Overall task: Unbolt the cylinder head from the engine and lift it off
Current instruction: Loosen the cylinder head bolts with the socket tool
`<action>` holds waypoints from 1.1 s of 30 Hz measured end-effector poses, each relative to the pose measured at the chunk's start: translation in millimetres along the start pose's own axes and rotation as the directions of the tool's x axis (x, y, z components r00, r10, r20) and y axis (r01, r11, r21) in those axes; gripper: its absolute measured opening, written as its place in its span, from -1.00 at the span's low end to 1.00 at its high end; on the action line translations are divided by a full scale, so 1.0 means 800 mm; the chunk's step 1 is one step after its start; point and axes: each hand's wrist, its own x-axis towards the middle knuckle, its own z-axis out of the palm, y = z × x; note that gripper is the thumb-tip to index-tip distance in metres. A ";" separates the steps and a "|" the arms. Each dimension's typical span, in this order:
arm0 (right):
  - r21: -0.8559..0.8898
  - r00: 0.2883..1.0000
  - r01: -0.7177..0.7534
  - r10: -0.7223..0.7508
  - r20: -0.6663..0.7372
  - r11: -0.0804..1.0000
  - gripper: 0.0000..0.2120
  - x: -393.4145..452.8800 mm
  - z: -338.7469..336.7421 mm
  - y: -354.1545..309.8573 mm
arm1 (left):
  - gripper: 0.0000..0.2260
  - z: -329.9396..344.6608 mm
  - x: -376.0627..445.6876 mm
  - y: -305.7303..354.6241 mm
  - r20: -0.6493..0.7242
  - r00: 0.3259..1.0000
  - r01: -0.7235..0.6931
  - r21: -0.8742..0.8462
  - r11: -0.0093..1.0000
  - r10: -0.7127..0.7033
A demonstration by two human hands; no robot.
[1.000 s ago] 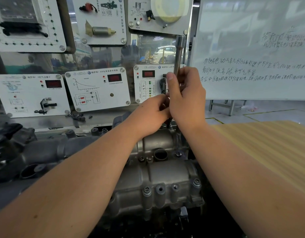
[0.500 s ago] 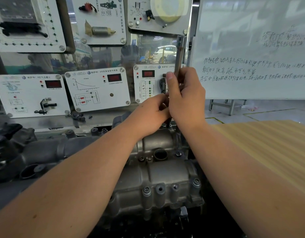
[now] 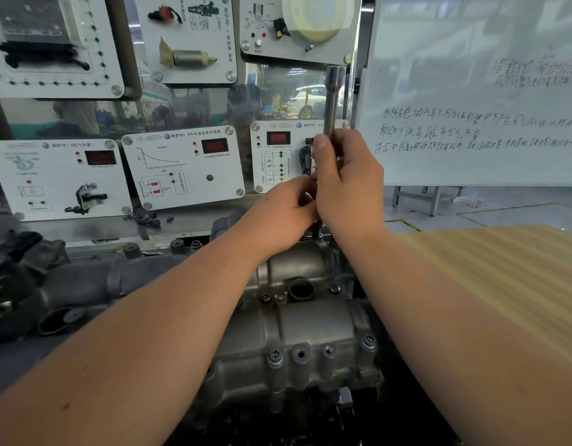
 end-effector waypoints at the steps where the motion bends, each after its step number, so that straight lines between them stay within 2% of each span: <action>1: -0.005 1.000 0.003 -0.003 0.005 1.000 -0.85 0.000 0.000 0.000 | -0.86 0.000 0.000 0.000 0.005 1.000 0.010 -0.010 1.000 -0.010; 5: -0.014 1.000 0.018 -0.018 0.005 1.000 -0.78 0.000 0.001 -0.001 | -0.84 0.000 -0.001 0.001 0.013 1.000 0.018 -0.003 1.000 -0.018; 8: 0.016 1.000 -0.003 0.003 0.012 1.000 -0.90 0.000 0.001 0.001 | -0.86 -0.001 -0.001 0.003 0.006 1.000 0.011 0.014 1.000 -0.011; 14: -0.002 1.000 0.029 -0.029 -0.005 1.000 -0.97 -0.002 0.001 -0.001 | -0.86 -0.001 -0.002 0.004 -0.004 1.000 0.014 0.023 1.000 -0.014; 19: -0.019 1.000 0.022 -0.022 0.016 1.000 -0.80 -0.002 0.002 0.000 | -0.86 0.000 -0.004 0.004 0.009 1.000 0.017 0.011 1.000 -0.017; 24: -0.008 1.000 0.018 -0.018 0.025 1.000 -0.80 -0.003 0.002 0.000 | -0.88 -0.002 -0.003 0.005 0.002 1.000 -0.001 0.031 1.000 0.001; 28: -0.005 0.999 0.028 -0.027 0.046 1.000 -0.70 -0.002 0.003 0.001 | -0.84 -0.002 -0.005 0.007 0.008 1.000 -0.012 0.043 0.999 0.012; 33: -0.037 0.999 0.024 -0.022 0.042 0.999 -0.71 0.000 0.003 0.002 | -0.81 -0.001 -0.006 0.007 0.030 1.000 -0.005 0.051 0.999 0.003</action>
